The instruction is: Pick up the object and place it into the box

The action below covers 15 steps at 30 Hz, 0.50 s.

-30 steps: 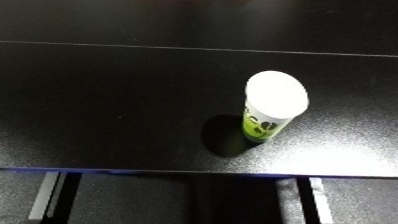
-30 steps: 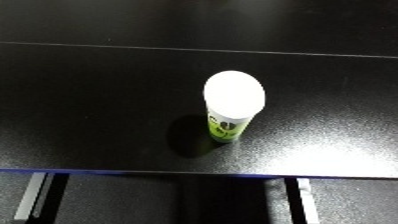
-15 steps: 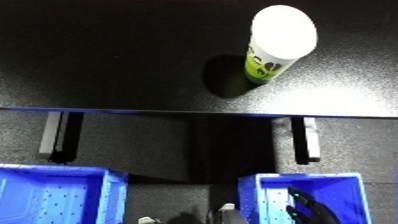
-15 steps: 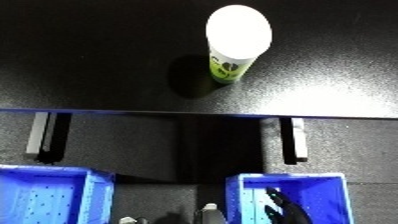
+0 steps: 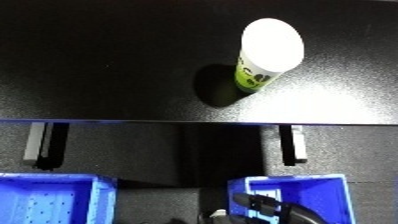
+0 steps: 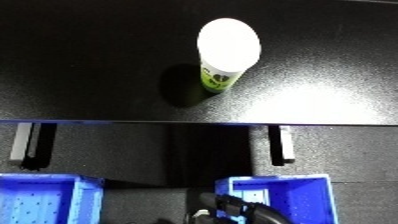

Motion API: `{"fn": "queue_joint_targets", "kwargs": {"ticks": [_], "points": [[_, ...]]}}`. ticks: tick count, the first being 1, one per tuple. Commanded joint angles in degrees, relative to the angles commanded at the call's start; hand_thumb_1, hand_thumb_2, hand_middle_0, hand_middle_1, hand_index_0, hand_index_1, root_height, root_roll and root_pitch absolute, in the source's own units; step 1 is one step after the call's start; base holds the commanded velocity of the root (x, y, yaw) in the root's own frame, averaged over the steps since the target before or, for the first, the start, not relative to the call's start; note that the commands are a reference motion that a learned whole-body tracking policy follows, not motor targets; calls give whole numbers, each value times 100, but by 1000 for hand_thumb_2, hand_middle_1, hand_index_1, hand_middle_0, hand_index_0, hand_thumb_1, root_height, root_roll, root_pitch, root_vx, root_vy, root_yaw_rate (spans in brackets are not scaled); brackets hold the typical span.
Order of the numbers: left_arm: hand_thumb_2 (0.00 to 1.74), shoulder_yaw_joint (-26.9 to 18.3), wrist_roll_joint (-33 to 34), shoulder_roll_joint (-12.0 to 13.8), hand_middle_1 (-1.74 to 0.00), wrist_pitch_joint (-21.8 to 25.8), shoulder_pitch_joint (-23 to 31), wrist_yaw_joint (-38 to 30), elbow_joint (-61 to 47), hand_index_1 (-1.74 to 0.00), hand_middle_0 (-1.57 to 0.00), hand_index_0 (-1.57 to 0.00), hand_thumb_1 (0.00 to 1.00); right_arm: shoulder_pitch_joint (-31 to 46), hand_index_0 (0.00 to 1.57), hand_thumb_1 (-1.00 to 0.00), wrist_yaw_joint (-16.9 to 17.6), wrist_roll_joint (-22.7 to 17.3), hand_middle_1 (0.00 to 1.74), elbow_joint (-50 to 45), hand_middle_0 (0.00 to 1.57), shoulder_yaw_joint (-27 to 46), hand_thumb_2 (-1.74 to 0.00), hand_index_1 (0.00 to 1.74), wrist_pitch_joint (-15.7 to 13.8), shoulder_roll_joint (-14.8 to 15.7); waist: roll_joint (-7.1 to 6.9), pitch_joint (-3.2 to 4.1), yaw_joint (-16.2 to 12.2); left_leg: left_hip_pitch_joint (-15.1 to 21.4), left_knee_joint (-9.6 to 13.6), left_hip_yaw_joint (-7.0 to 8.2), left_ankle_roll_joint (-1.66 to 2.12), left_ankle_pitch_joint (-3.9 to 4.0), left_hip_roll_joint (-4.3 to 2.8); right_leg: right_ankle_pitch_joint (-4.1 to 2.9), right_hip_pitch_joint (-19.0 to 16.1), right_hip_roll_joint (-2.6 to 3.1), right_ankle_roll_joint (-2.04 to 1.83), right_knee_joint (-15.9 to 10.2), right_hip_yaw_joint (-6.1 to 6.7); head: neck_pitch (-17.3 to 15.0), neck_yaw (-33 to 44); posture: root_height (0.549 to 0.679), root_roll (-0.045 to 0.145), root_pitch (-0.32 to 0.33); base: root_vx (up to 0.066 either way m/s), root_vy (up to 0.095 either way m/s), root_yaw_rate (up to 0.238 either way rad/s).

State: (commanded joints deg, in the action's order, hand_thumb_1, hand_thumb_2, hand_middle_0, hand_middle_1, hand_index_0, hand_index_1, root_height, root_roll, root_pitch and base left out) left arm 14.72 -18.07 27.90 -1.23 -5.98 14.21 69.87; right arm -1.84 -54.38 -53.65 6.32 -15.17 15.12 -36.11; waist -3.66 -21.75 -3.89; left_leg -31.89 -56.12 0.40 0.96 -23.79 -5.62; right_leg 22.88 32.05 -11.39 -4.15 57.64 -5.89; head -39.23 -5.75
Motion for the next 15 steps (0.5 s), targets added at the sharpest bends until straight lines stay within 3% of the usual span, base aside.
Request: {"fn": "queue_joint_targets", "kwargs": {"ticks": [3, 7, 12, 15], "points": [[0, 43, -18, -23, 0, 122, -24, 42, 195, 0, 0, 0, 0, -120, 0, 0, -367, -484, 0, -589, 0, 99, 0, 0, -202, 24, -1, 34, -25, -11, -32, -1, 20, -28, -26, 17, -6, 3, -4, 6, 7, 73, -12, 601, 26, -11, 36, -4, -41], [0, 66, -13, -69, 0, 233, -59, 77, 411, 0, 0, 0, 0, -359, 0, 0, -479, -1203, 0, -1163, 0, 340, 0, 0, -740, 78, 20, 76, -58, -6, -80, 2, 29, -72, -52, 48, -38, 13, 3, 21, 26, 95, -19, 601, 28, -12, 45, 9, -21], [0, 22, 56, -141, 0, 288, -65, 127, 589, 0, 0, 0, 0, -703, 0, 0, -75, -2066, 0, -1717, 0, 844, 0, 0, -1519, 319, 70, 122, -106, 18, -171, 11, 22, -146, -64, 82, -97, 27, 9, 47, 37, 16, -91, 602, 31, -17, 64, 18, 3], [0, -2, 99, -207, 0, 286, -55, 158, 650, 0, 0, 0, 0, -874, 0, 0, 419, -2263, 0, -1796, 0, 1237, 0, 0, -2000, 530, 109, 137, -142, 58, -188, 23, 11, -177, -56, 86, -146, 32, 10, 39, 41, -9, -135, 603, 33, -21, 77, 20, 11]]}}
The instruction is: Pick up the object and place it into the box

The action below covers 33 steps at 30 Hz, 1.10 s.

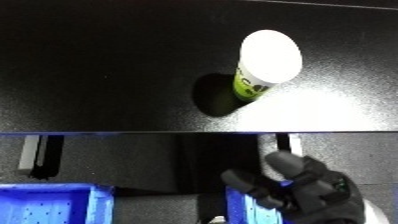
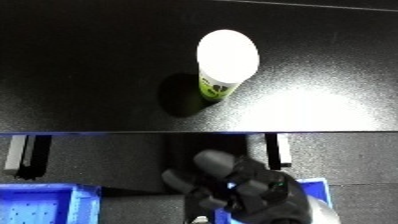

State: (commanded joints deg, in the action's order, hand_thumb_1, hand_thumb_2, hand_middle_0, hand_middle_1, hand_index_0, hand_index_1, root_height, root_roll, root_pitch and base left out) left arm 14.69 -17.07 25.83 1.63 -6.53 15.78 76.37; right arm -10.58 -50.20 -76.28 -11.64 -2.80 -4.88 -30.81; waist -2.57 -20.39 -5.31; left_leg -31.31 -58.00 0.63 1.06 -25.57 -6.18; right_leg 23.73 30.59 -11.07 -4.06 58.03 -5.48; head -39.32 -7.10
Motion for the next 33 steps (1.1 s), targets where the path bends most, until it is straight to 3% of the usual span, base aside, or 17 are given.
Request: {"fn": "queue_joint_targets", "kwargs": {"ticks": [7, 10, 13, 16, 24, 28, 33], "points": [[0, -20, 0, -171, 0, 19, 103, 24, 55, 0, 0, 0, 0, -231, 0, 0, 1281, 304, 0, 126, 0, 825, 0, 0, -1224, 293, 80, -7, -55, 144, 124, 55, -27, 15, 25, -46, -112, 11, 14, -104, 9, -53, -18, 606, 37, -29, 65, 21, -10], [0, -55, -17, -208, 0, -35, 150, 20, 4, 0, 0, 0, 0, -291, 0, 0, 1982, 827, 0, 240, 0, 1084, 0, 0, -1778, 266, 108, -24, -81, 196, 196, 81, -27, 45, 33, -71, -137, 22, 24, -146, 24, -21, -18, 608, 40, -31, 38, 24, -16], [0, -94, -9, -227, 0, -129, 173, 17, -66, 0, 0, 0, 0, -332, 0, 0, 2759, 1590, 0, 387, 0, 1236, 0, 0, -1974, 162, 130, -48, -104, 260, 272, 101, -34, 79, 37, -100, -163, 34, 36, -194, 36, 35, -54, 609, 43, -34, 26, 20, -26], [0, -117, 11, -245, 0, -192, 198, 3, -117, 0, 0, 0, 0, -425, 0, 0, 3558, 2298, 0, 506, 0, 1209, 0, 0, -1811, -7, 136, -74, -108, 341, 360, 117, -40, 119, 37, -132, -211, 49, 52, -265, 41, 89, -144, 611, 44, -38, 22, 6, -44], [0, -53, 59, -307, 0, -257, 204, -79, -251, 0, 0, 0, 0, -898, 0, 0, 5131, 3282, 0, 1063, 0, 765, 0, 0, -1064, -376, 146, -133, -40, 496, 603, 127, -18, 242, 44, -208, -340, 61, 91, -462, 31, 153, -515, 615, 46, -46, 14, -11, -8], [0, -15, 80, -316, 0, -310, 157, -107, -285, 0, 0, 0, 0, -1193, 0, 0, 5542, 3495, 0, 1343, 0, 522, 0, 0, -700, -533, 170, -151, 8, 562, 704, 132, 0, 290, 57, -227, -385, 59, 113, -527, 32, 105, -644, 617, 48, -47, 19, 1, 29], [0, 31, 132, -314, 0, -375, 77, -109, -283, 0, 0, 0, 0, -1541, 0, 0, 5769, 3603, 0, 1739, 0, 217, 0, 0, -358, -645, 203, -171, 81, 617, 769, 122, 23, 315, 82, -222, -423, 45, 139, -555, 27, 64, -898, 618, 51, -51, 31, 2, 45]]}}
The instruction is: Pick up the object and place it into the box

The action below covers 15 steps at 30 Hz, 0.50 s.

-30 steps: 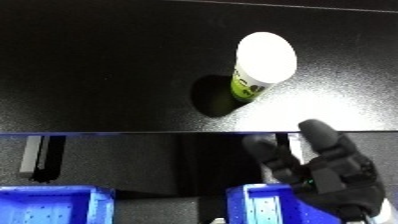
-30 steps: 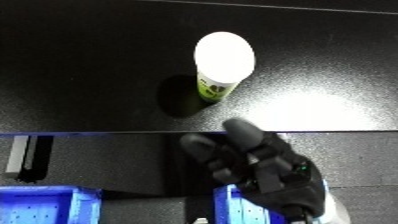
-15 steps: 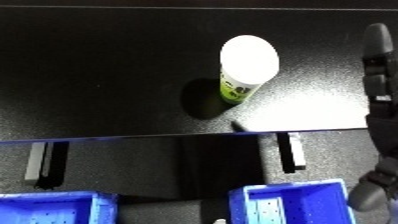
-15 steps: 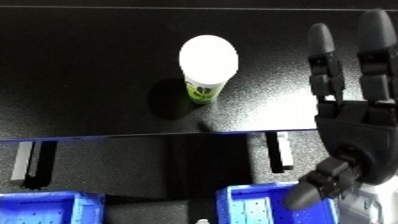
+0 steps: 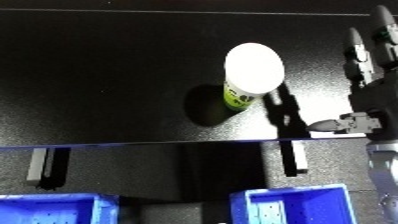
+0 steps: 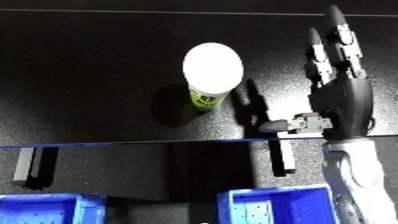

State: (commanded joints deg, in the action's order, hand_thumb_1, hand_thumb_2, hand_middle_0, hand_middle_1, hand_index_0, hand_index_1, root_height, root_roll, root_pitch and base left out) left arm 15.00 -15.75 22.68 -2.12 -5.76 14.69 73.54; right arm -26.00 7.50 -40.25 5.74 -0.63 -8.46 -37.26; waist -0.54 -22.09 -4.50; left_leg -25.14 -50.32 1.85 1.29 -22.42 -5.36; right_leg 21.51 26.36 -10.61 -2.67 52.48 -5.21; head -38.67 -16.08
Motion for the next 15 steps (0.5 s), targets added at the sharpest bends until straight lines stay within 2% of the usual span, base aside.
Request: {"fn": "queue_joint_targets", "kwargs": {"ticks": [6, 15], "points": [[0, 78, 49, -10, 0, -45, -70, 16, -42, 0, 0, 0, 0, -378, 0, 0, 33, -45, 0, 381, 0, -340, 0, 0, 280, -20, 46, -28, 83, 4, -1, -11, 15, 8, 22, 17, 4, -26, 28, 26, -8, 14, -256, 618, 56, -53, 15, 0, 60], [0, 173, 50, -44, 0, -117, -161, 3, -96, 0, 0, 0, 0, -839, 0, 0, -268, -164, 0, 892, 0, -809, 0, 0, 671, 82, 96, -40, 181, -8, -54, -24, 21, -11, 39, 47, 50, -55, 60, 108, -4, 19, -778, 616, 60, -56, 14, 7, 39]]}}
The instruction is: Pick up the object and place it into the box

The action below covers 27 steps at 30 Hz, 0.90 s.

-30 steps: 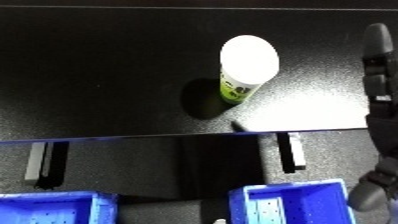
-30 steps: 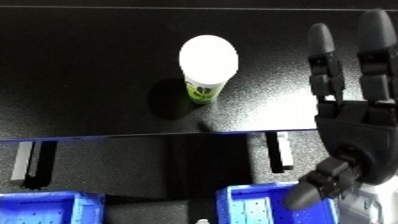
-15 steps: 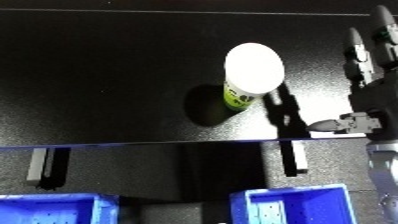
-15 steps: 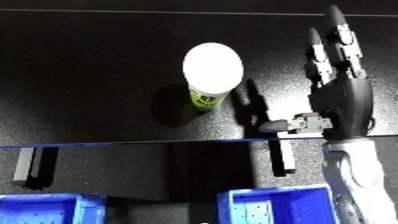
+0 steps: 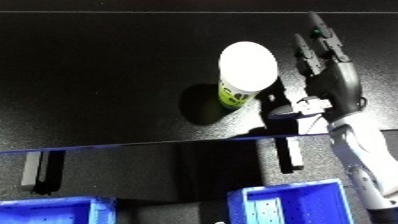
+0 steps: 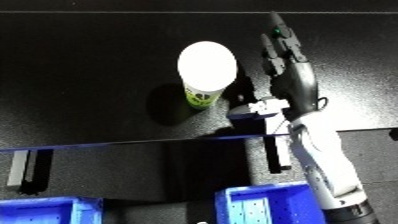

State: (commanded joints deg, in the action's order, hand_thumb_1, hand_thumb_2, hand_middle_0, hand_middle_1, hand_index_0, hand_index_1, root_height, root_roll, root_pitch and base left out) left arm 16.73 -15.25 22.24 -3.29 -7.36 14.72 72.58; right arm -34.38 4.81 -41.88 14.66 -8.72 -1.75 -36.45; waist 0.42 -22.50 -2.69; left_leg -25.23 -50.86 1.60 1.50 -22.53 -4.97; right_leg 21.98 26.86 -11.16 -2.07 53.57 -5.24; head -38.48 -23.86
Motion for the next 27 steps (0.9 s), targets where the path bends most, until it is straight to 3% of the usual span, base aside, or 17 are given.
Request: {"fn": "queue_joint_targets", "kwargs": {"ticks": [10, 17, 27], "points": [[0, 22, -53, -17, 0, -106, -34, -93, -46, 0, 0, 0, 0, -463, 0, 0, -254, -72, 0, 530, 0, -492, 0, 0, 291, 125, 44, 14, 121, 60, 56, -32, 34, 17, 8, 48, -35, -6, 38, 19, 19, 109, -418, 616, 65, -57, 13, 5, 45], [0, 97, 12, -69, 0, -107, -81, -29, -57, 0, 0, 0, 0, -760, 549, -350, -348, -193, 609, 721, 549, -721, -609, 609, 384, 280, 65, 6, 178, 57, 25, -52, 41, 11, 24, 69, -17, -9, 55, 71, 22, 104, -651, 615, 69, -60, 18, -6, 42], [0, 195, -29, -117, 0, -160, -156, -65, -135, 0, 0, 0, 0, -985, 1334, -850, -331, -188, 1479, 669, 1334, -899, -1479, 1479, 517, 440, 92, -24, 186, 42, 40, -56, 52, 34, 46, 72, 32, 34, 68, 88, 72, 246, -811, 615, 75, -56, 6, -2, 13]]}}
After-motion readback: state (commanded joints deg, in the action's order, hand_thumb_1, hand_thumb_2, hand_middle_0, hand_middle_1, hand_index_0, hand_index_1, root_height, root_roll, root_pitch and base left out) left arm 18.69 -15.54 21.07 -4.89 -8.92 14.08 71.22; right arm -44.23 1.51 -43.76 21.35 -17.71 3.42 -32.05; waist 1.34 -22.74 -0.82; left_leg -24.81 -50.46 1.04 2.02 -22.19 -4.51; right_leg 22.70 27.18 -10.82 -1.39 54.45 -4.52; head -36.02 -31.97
